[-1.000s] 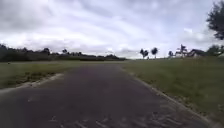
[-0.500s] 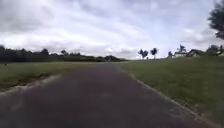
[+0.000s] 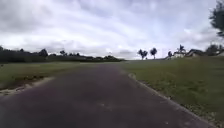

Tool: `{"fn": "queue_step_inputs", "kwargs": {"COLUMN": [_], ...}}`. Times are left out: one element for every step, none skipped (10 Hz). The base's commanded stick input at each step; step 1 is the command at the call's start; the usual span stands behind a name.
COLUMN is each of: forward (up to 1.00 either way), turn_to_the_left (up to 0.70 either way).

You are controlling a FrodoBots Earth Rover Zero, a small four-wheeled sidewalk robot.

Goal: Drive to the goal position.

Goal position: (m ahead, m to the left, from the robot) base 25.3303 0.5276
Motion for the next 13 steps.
{"fn": "queue_step_inputs", "kwargs": {"forward": [0.70,0.70,0.70,0.70,0.70,0.70,0.70,0.70,0.70,0.70,0.70,0.70,0.70], "turn_to_the_left": [0.02,0.02,0.21,0.33,0.35,0.24,0.00,0.00,0.00,0.00,0.00,0.00,0.00]}}
